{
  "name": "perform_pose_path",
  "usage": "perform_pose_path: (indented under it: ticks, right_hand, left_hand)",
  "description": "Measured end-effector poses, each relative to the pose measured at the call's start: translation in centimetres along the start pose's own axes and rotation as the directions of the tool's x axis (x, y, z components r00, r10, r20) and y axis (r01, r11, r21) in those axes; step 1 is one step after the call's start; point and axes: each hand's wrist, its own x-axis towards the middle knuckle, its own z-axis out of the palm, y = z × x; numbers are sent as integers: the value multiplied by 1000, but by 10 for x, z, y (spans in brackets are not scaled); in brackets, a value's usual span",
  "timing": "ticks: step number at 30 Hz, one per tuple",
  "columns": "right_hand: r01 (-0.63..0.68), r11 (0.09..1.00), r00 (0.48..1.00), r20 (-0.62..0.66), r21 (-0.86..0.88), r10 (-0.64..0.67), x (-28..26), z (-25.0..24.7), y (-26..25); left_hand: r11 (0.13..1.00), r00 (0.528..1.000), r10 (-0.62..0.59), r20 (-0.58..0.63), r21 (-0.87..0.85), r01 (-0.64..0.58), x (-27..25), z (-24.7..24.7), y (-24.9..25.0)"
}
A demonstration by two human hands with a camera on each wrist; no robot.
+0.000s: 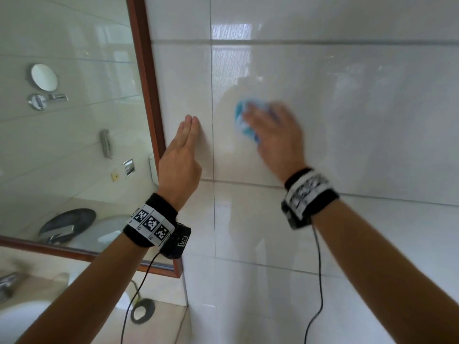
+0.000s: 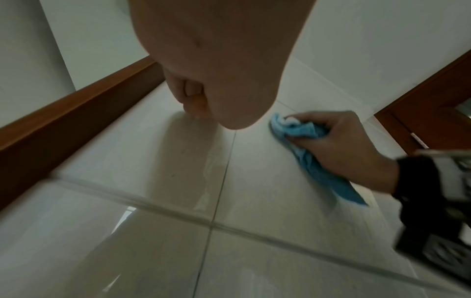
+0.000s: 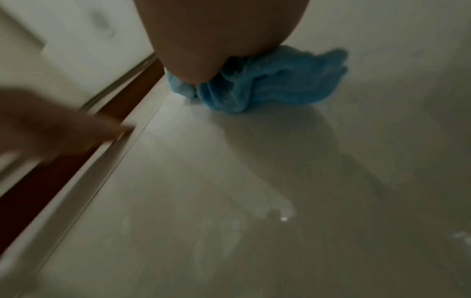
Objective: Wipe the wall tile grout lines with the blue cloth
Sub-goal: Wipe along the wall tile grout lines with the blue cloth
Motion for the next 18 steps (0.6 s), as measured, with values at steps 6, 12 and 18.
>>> perform_pose_path:
  ticks: [6,12,18]
  right_hand:
    - [-114,993,993,13,26,114,14,-8,9]
    - [340,920,871,302,195,-386,-114,-17,-1]
    - [292,950,892,327,111,-312,-77,-57,70]
  left_hand:
    - [992,995,78,-55,-95,-83,-11,6,21]
    - [979,987,132,-95,-144,-145,-7,23,51]
    - [975,981,151,-124,-145,-169,14,30,84]
